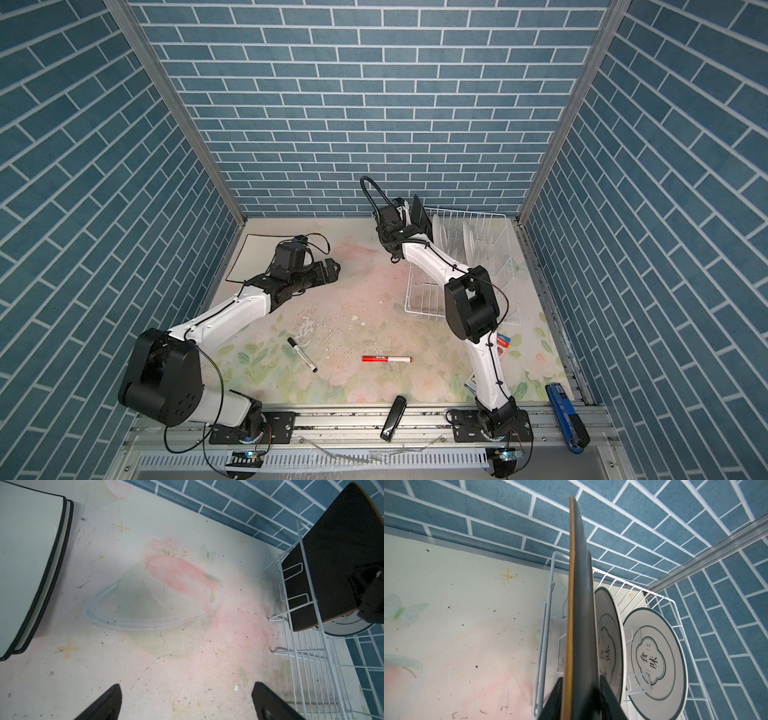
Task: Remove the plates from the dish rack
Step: 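Close the right gripper on the dark round plate in the rack, then lift the dark plate up out of the rack with the right gripper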
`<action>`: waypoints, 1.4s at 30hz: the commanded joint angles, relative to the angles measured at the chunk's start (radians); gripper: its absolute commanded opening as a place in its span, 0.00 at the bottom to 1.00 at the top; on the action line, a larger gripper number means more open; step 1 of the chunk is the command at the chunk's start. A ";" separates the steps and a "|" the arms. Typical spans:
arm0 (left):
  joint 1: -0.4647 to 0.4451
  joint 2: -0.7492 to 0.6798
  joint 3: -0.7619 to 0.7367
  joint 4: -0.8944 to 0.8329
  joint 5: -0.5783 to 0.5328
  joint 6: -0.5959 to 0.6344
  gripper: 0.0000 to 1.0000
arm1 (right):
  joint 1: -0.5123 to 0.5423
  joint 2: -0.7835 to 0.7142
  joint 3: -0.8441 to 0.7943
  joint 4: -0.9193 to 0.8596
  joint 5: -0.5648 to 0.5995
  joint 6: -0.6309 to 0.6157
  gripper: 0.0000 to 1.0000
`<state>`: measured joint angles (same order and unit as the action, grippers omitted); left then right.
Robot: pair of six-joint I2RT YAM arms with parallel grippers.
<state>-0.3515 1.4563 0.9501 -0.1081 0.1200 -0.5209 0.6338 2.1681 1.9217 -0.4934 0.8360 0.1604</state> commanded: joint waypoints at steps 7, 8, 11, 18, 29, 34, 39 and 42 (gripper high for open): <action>-0.003 0.024 0.023 -0.002 0.009 -0.001 1.00 | 0.001 -0.017 -0.002 0.006 0.018 0.024 0.20; -0.003 0.021 0.022 -0.002 0.008 0.001 1.00 | 0.000 -0.018 -0.002 0.007 0.018 0.024 0.19; -0.003 0.022 0.022 -0.004 0.010 0.001 1.00 | 0.002 -0.020 -0.003 0.007 0.020 0.022 0.16; -0.003 0.017 0.020 -0.007 0.009 0.002 1.00 | 0.005 -0.024 -0.002 0.015 0.042 0.019 0.01; -0.003 -0.010 0.002 -0.009 0.000 0.004 1.00 | 0.018 -0.007 0.020 0.022 0.106 -0.015 0.00; -0.003 -0.022 -0.008 -0.008 -0.004 0.004 1.00 | 0.032 -0.021 -0.002 0.102 0.160 -0.067 0.00; -0.003 -0.031 -0.013 -0.011 -0.006 0.004 1.00 | 0.042 -0.034 -0.016 0.181 0.199 -0.134 0.00; -0.003 -0.038 -0.015 -0.011 -0.008 0.005 1.00 | 0.047 -0.042 -0.019 0.202 0.211 -0.154 0.00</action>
<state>-0.3515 1.4437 0.9504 -0.1074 0.1238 -0.5205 0.6601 2.1681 1.9022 -0.4110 0.9665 0.1051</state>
